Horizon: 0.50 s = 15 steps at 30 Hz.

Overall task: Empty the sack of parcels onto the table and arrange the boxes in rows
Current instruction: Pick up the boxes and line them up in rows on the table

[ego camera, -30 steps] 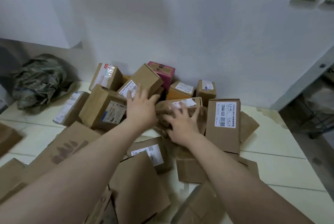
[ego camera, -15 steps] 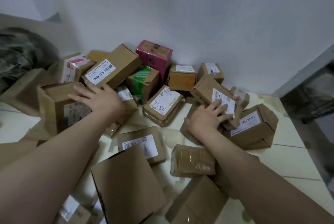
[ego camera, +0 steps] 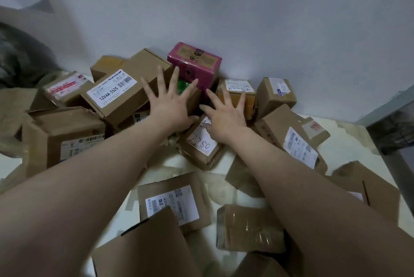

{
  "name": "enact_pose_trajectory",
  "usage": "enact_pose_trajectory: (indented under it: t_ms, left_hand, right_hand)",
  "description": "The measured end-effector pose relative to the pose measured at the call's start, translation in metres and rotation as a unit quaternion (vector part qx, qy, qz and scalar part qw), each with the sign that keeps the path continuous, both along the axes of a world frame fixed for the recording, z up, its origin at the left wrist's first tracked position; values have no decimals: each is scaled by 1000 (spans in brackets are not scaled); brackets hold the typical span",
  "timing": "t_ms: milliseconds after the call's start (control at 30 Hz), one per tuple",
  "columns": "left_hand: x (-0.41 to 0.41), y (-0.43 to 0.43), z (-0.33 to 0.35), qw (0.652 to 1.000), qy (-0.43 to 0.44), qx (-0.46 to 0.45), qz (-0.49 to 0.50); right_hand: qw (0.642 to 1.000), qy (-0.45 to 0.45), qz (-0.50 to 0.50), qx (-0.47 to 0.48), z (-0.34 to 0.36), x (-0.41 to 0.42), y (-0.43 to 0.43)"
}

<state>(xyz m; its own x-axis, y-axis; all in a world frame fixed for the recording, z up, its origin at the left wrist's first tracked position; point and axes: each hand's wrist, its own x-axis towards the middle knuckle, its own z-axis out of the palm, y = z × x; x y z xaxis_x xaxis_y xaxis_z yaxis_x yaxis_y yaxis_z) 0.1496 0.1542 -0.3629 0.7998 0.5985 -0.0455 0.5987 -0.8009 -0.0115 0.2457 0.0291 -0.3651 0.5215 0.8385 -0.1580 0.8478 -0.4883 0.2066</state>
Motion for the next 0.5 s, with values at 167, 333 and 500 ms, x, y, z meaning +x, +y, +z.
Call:
enact_pose_trajectory:
  t_ms: [167, 333, 500]
  left_hand:
    - [-4, 38, -8, 991, 0, -75, 109]
    - [-25, 38, -12, 987, -18, -100, 124]
    - [-60, -6, -17, 982, -58, -126, 128]
  right_hand:
    - [994, -58, -90, -37, -22, 14, -9]
    - [967, -17, -248, -47, -32, 10, -29]
    - [979, -13, -202, 8, -23, -1, -51]
